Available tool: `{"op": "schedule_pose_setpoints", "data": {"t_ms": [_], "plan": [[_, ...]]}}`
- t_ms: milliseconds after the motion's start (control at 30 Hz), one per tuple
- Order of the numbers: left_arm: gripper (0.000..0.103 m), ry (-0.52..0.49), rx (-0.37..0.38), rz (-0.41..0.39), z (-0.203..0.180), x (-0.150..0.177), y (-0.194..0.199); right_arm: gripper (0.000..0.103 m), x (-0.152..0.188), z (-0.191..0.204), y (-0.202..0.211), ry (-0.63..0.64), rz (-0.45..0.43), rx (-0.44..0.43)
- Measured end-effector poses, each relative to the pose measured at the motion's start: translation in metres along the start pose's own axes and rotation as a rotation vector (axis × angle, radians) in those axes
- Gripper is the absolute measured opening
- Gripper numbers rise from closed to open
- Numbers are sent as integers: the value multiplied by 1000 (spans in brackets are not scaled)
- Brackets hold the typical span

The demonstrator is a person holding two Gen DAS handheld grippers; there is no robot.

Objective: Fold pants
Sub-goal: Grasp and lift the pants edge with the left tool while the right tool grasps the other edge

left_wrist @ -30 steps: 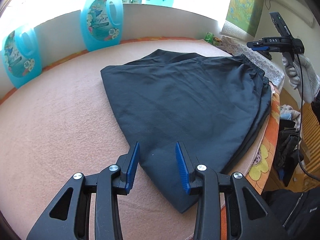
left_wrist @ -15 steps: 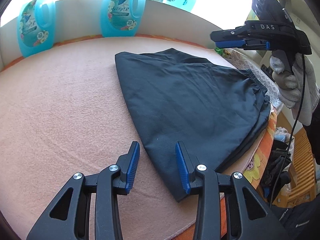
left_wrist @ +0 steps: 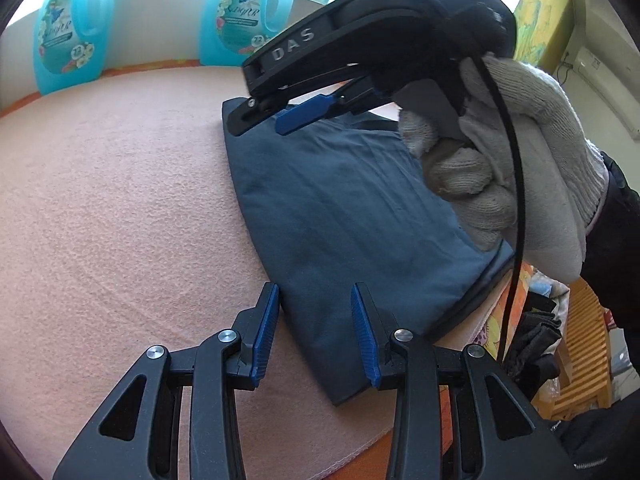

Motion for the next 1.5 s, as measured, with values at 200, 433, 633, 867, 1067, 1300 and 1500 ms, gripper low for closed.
{"op": "schedule_pose_setpoints", "data": {"t_ms": [200, 433, 633, 867, 1067, 1300, 1500], "plan": [[35, -17, 20, -19, -6, 1, 2, 47, -21, 18, -19, 7, 60, 75], [35, -7, 17, -23, -2, 1, 1, 47, -30, 23, -35, 15, 126, 170], [35, -1, 2, -26, -1, -1, 4, 27, -31, 21, -33, 27, 122, 183], [55, 43, -15, -13, -1, -6, -1, 5, -20, 7, -7, 2, 46, 78], [54, 47, 9, -1, -9, -12, -9, 4, -6, -6, 22, -13, -14, 23], [9, 21, 84, -72, -21, -16, 3, 4, 6, -21, 40, -17, -79, -10], [7, -65, 122, -124, -50, -32, 17, 3, 15, -35, 76, -43, -160, -38]]}}
Point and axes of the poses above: each gripper's, at about its wrist camera, not at the fingertips, and y roughly against the way its jaws point, z to its left, x to its underside, the point moved 1 cm from there along -y, roughly the way its jaws point, and after that the axes turned 11 degrees about z, right-handed, at the moved point
